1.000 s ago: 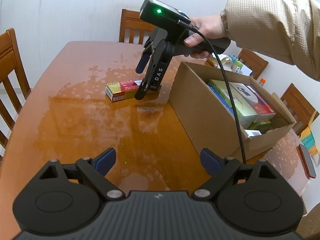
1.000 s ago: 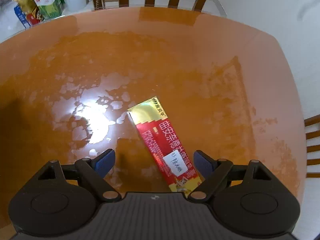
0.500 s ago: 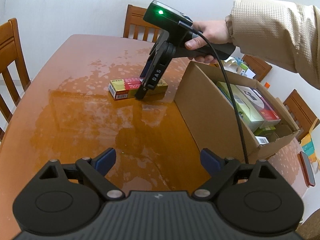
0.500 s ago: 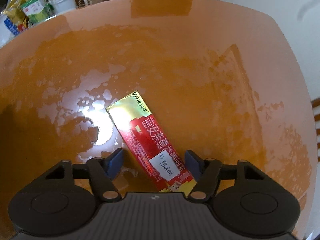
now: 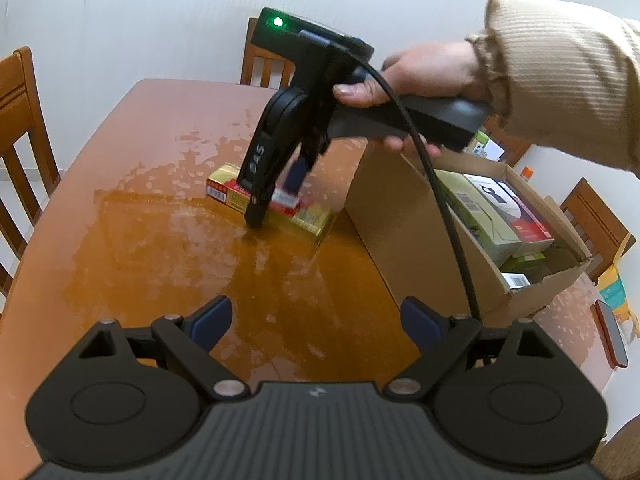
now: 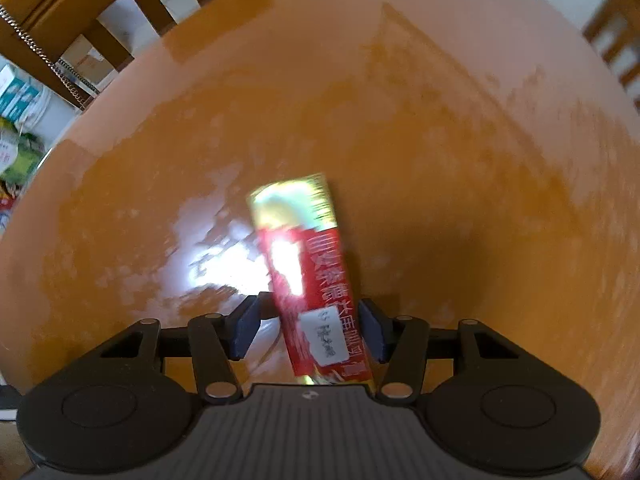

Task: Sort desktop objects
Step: 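Lift the red-gold box with the right gripper toward the cardboard box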

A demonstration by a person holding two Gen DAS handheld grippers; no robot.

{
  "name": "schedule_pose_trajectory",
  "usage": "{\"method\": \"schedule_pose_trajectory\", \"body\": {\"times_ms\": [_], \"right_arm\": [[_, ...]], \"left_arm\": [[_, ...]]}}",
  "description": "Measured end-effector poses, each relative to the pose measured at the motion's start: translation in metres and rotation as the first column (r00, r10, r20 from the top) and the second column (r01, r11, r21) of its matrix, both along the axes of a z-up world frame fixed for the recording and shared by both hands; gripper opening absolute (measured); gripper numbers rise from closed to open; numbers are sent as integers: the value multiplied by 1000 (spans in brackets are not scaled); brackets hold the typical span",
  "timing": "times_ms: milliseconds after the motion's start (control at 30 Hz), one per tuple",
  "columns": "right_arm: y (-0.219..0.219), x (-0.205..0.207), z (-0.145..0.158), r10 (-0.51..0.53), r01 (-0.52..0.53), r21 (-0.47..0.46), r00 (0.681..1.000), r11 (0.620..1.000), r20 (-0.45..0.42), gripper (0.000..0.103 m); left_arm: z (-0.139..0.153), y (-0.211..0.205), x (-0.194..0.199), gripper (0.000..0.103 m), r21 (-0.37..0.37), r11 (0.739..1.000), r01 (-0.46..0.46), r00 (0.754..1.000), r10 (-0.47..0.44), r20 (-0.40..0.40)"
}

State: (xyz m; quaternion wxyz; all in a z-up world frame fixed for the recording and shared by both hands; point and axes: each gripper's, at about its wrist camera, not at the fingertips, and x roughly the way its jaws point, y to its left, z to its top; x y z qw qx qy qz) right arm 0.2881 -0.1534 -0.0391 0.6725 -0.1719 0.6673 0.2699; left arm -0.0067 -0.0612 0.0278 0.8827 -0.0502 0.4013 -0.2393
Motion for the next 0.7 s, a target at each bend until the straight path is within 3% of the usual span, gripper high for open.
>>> {"method": "schedule_pose_trajectory", "body": {"times_ms": [200,333,400,467,700], "right_arm": [[16,-42,11,-1,3,29,999,1000,-48,59],[12,-48,22,-77,76,35,997,997,28,61],[4,-50,33,-144,139,55,986,989,90,67],[-3,-56,43,-217,207,88,967,974,131,95],[-17,-80,38,-319,294,144,925,945,208,97]], "left_arm": [[2,8,-7,91,-5,1000,10,1000,-10,13],[2,13,-11,91,13,1000,14,1000,-15,23],[1,17,-12,91,12,1000,15,1000,-15,22],[0,20,-12,91,4,1000,17,1000,-17,14],[-3,27,-16,91,5,997,73,997,-73,15]]}}
